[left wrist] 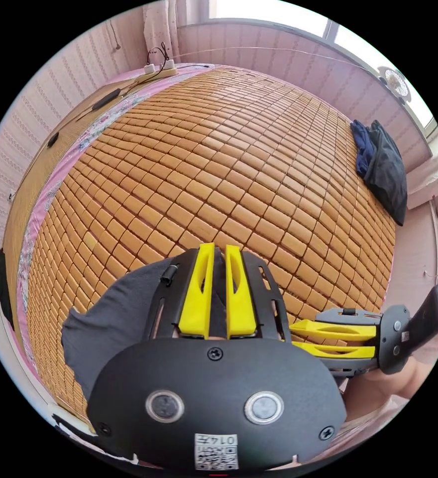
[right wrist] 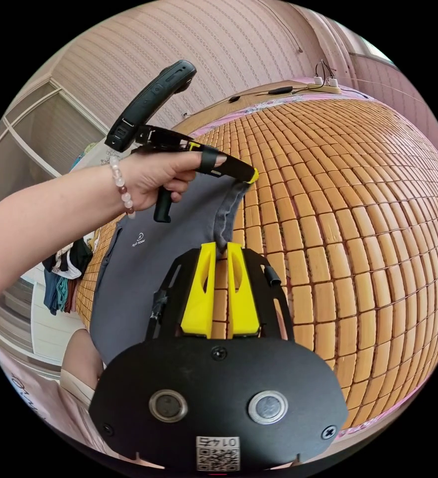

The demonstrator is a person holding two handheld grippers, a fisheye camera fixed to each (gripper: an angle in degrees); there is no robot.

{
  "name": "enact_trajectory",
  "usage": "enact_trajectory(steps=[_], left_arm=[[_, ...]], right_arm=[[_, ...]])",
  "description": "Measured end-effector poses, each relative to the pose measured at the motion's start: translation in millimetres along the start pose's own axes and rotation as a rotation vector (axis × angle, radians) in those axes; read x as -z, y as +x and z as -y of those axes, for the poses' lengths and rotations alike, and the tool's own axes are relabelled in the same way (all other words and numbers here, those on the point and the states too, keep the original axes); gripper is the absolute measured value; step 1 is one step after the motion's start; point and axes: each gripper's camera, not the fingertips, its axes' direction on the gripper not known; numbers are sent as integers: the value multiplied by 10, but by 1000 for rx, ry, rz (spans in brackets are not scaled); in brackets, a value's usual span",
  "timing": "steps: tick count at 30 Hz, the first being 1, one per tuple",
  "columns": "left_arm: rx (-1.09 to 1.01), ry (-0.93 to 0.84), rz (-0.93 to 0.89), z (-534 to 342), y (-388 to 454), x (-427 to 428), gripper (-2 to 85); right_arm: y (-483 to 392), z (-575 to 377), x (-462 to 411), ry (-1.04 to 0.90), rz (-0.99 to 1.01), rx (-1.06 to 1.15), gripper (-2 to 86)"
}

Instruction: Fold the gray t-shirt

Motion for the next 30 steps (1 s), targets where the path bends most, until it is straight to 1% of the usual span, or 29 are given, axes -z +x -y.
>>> enact_trajectory(steps=[2,5,7,9,10,13,15,18,22,25,30], left_arm=[[36,-5,-40,22,-87,33,0],[83,85,-57,-36,-266,267,-5],[98,135,-61,-131,-394,450,-7],[145,199,-64,-362,-617,673,-8],[163,206,-63,-432,-683,710,-8],[279,210,-20,-829,-1012,764,-9],[351,166,-18,-1058,-1225,740,-8],[379,177,-44,-1247,-1368,818,-5],[419,241,-51,-1520,-1544,1039,-3],[473,293,-64,-1950,-1824,1236,2],[564,317,-46,-3065,-2495,1525,34]], right_arm=[[71,-6,12,1,16,-14,34],[133,-21,48,19,33,-14,30],[101,-27,88,48,45,23,31],[-2,-35,130,80,69,112,39],[-26,-36,133,82,78,133,43],[-108,-34,89,47,100,220,68],[-121,-35,46,18,92,255,74],[-131,-17,13,-25,164,289,64],[-175,-19,-50,-92,158,332,57],[-180,-28,-28,-97,144,343,57],[-172,-36,100,-31,85,319,59]])
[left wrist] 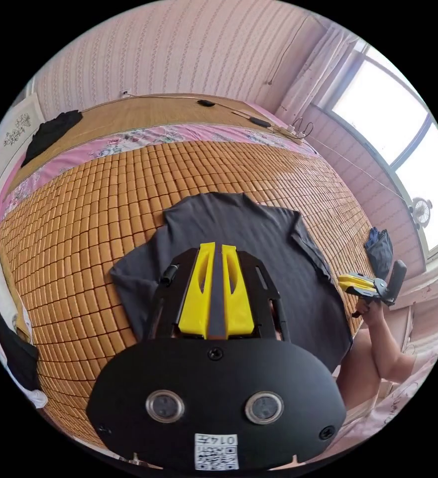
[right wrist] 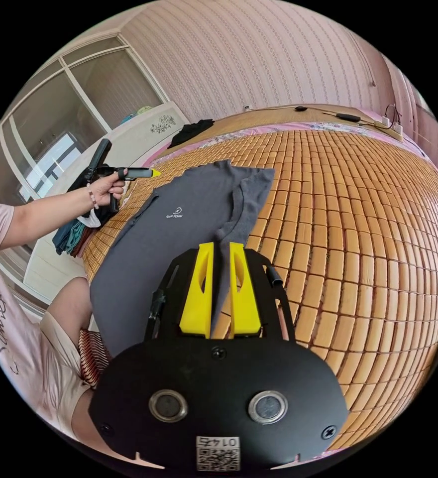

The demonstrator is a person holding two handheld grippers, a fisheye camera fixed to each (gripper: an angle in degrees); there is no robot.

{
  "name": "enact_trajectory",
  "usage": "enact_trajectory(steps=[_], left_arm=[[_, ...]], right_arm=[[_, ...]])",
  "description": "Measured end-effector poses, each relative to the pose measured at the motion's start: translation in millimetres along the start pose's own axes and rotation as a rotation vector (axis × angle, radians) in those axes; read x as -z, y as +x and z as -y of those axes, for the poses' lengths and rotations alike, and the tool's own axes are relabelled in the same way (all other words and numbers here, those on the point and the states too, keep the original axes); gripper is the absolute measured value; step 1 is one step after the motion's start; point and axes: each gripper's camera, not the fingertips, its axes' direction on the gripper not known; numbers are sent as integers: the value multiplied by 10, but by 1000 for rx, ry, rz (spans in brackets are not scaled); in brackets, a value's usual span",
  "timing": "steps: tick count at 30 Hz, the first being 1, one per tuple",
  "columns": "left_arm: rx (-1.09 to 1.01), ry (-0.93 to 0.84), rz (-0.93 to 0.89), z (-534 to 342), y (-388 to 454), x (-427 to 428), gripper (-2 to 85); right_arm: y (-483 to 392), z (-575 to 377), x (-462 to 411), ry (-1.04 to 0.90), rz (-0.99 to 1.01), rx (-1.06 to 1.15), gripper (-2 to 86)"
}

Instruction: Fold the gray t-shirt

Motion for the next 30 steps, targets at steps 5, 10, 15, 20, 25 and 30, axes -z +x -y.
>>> enact_trajectory(steps=[5,10,15,20,25,30], left_arm=[[103,-15,22,-341,-900,291,53],[149,5,-49,-409,-1347,286,77],[211,-5,-141,-401,-1612,185,74],[186,-36,-204,-388,-1792,245,4],[217,23,-133,-264,-1913,460,-9],[292,139,-159,-113,-2019,695,-10]], right_arm=[[58,296,56,109,61,-92,77],[226,1050,-317,-10,-103,-55,102],[419,1566,-890,-201,-193,-66,93],[377,1743,-967,-206,-131,-46,13],[386,1972,-821,-122,-150,-74,7],[412,2243,-550,-32,-207,-131,6]])
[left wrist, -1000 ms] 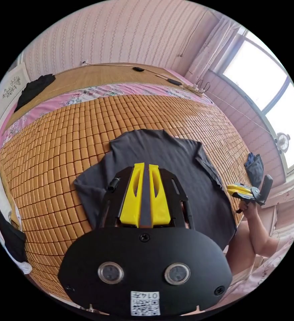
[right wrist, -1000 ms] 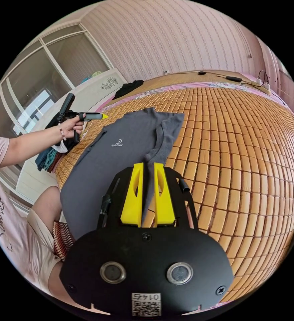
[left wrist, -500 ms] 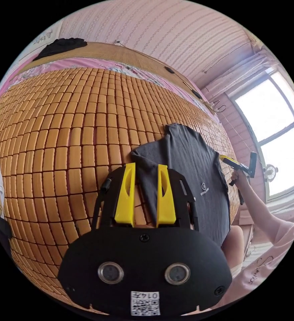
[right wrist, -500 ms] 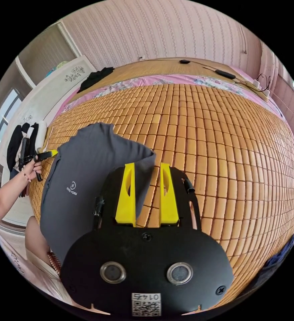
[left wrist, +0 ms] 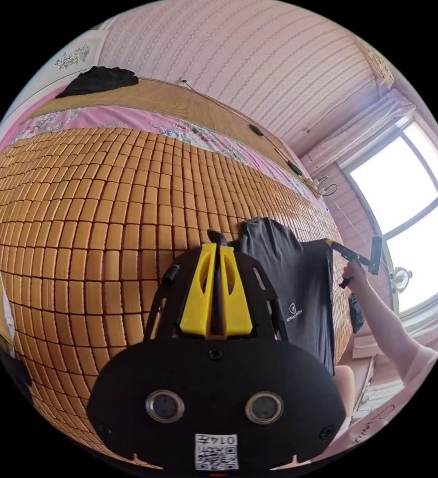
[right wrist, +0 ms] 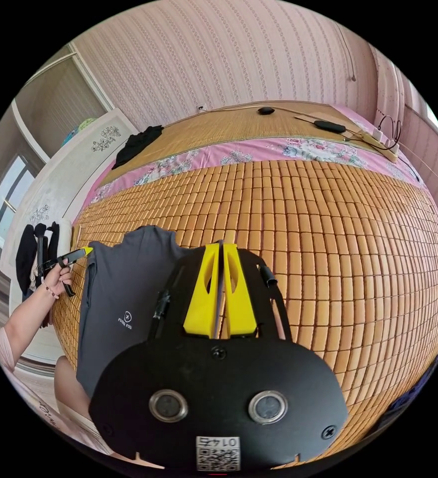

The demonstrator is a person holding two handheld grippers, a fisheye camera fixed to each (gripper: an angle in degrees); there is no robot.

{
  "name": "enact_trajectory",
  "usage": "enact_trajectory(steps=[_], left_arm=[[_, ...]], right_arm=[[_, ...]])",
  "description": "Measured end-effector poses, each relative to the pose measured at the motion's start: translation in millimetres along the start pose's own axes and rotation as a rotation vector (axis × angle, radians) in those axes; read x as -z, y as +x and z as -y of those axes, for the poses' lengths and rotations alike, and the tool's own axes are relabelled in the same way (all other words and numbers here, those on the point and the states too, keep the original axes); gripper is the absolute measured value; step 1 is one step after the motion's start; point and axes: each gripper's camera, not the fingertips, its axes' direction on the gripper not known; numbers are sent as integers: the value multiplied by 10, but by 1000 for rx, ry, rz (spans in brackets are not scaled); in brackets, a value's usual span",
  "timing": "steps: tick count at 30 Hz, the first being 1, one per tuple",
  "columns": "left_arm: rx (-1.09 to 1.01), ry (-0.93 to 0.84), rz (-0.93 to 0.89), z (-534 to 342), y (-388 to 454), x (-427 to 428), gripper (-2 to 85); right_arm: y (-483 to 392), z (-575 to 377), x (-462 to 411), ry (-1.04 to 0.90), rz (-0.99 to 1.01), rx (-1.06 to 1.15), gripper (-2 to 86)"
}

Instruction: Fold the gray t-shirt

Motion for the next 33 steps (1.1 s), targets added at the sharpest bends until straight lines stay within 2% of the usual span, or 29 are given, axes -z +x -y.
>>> enact_trajectory(steps=[3,7,13,15,19,24,30,33], left_arm=[[17,52,-14,43,14,139,-10],[-38,30,-28,-4,101,257,-10],[-219,17,-43,-510,317,860,-10],[-250,36,-92,-947,345,1212,-10],[-175,1,-152,-1786,282,1473,-10],[-96,-136,-33,-2662,160,1252,-9],[-100,-98,-9,-2825,204,1376,-7],[-117,-170,40,-2921,230,1253,-2]], right_arm=[[-4,96,157,26,-15,4,5],[-49,25,304,13,17,35,5],[-203,-634,965,55,152,155,6],[-219,-1143,1261,62,188,181,6],[-116,-2009,1381,-16,222,65,6],[-103,-2730,1093,-142,150,-62,8],[-150,-2765,1398,-38,154,-99,12],[-129,-2811,1308,-107,184,-127,20]])
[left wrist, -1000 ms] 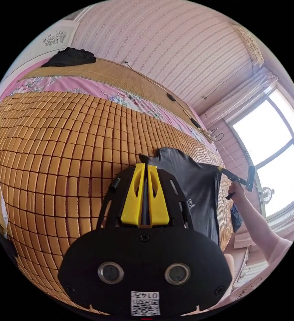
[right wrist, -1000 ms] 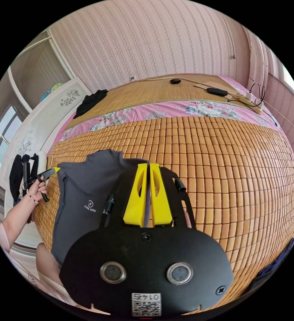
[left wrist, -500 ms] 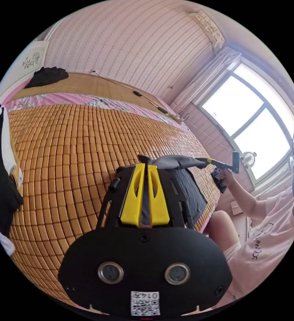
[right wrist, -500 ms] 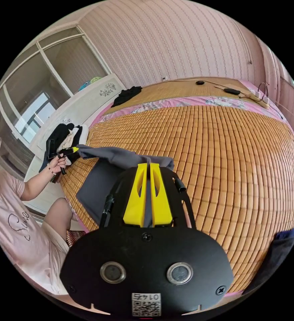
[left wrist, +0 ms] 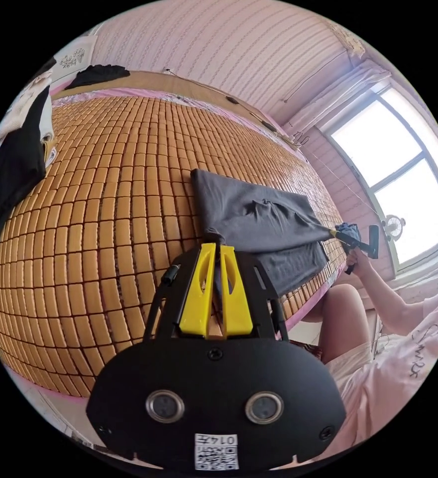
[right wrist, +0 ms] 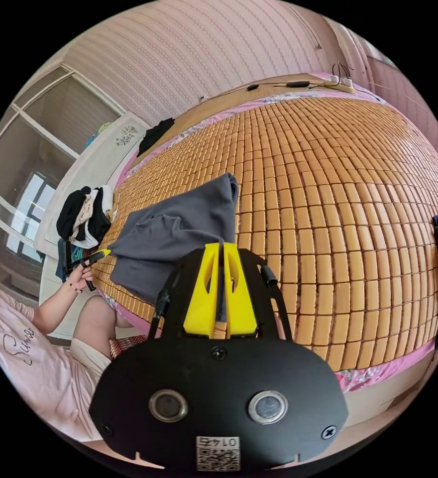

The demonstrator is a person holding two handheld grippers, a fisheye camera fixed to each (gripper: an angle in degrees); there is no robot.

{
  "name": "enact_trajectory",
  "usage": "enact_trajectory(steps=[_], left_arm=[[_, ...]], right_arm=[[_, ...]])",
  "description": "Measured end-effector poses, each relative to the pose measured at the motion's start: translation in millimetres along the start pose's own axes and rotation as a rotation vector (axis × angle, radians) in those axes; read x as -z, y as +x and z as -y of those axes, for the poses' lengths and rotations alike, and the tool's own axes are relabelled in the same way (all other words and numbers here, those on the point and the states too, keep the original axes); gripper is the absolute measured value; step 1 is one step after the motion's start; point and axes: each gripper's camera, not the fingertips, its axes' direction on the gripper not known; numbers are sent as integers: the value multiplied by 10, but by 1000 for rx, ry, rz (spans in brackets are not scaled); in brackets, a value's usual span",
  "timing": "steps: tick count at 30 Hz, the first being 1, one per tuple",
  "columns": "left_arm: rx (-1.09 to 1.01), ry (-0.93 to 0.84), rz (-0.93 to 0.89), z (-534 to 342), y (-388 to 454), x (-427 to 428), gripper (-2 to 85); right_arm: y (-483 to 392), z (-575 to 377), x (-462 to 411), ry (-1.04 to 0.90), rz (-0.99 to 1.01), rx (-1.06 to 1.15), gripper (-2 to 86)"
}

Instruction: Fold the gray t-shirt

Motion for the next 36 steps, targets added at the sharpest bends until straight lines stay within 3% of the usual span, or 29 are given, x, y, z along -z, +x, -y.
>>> enact_trajectory(steps=[2,7,9,11,16,21,25,31,33,36], left_arm=[[-19,-61,57,-49,33,-145,6],[11,12,27,-215,26,37,37],[-37,42,104,-263,114,235,40],[-96,42,129,-232,233,279,36],[-198,28,-1,87,684,-184,42],[-192,-42,30,378,994,-961,61],[-322,-62,129,275,1141,-1136,9],[-370,33,-36,-184,1202,-729,-9],[-420,15,-122,-522,1276,-611,-9],[-421,-67,-128,-942,1314,-647,-8]], right_arm=[[-18,-16,-114,-61,-12,5,29],[-126,-23,32,-51,-157,1,65],[-349,46,147,-36,-298,73,74],[-620,156,110,-26,-314,167,76],[-1263,580,-496,-72,-134,316,77],[-1432,785,-1156,-184,-225,310,58],[-1472,755,-1038,-167,-183,360,19],[-1538,409,-517,-87,96,500,10],[-1561,165,-447,-189,210,542,14],[-1613,-104,-466,-295,198,526,23]])
